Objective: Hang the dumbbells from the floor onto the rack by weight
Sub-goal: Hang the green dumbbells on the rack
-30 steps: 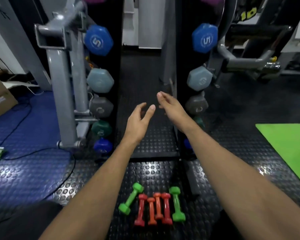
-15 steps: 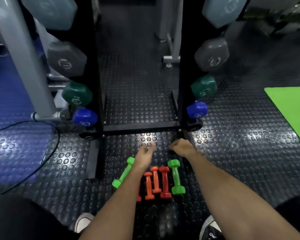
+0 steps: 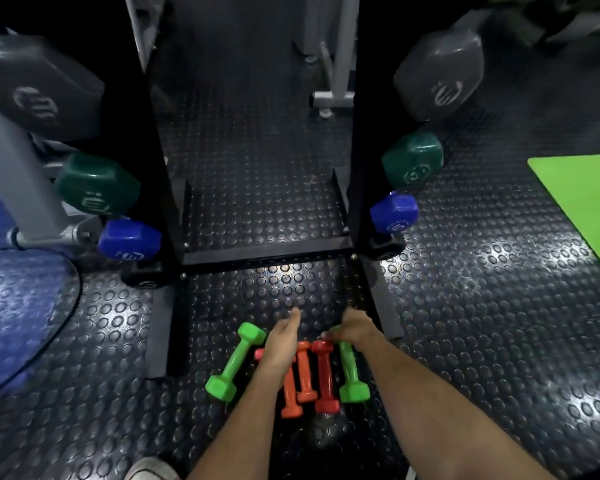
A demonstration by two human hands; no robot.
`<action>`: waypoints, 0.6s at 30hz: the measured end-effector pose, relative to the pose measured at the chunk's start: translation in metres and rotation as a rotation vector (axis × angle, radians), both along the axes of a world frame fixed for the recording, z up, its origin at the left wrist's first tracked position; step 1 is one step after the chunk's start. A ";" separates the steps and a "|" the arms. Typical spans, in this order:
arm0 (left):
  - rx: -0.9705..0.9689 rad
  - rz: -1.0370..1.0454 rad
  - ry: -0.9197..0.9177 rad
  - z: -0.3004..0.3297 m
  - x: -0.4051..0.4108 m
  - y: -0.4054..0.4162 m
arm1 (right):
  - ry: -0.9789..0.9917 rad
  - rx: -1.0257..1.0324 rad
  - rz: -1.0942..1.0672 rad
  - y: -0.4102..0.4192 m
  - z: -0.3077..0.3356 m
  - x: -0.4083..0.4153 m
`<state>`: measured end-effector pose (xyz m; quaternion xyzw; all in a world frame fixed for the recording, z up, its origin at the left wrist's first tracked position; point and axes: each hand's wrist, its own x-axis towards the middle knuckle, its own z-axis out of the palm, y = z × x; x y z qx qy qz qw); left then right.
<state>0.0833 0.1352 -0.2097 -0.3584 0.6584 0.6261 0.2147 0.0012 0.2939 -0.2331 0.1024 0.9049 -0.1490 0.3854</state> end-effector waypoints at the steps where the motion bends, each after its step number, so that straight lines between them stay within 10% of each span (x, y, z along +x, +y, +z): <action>1: 0.009 -0.001 -0.014 0.000 -0.001 0.001 | 0.012 0.003 0.008 0.001 -0.002 0.000; 18: 0.180 -0.060 -0.170 0.033 -0.015 0.041 | -0.048 -0.128 0.019 0.014 0.112 -0.022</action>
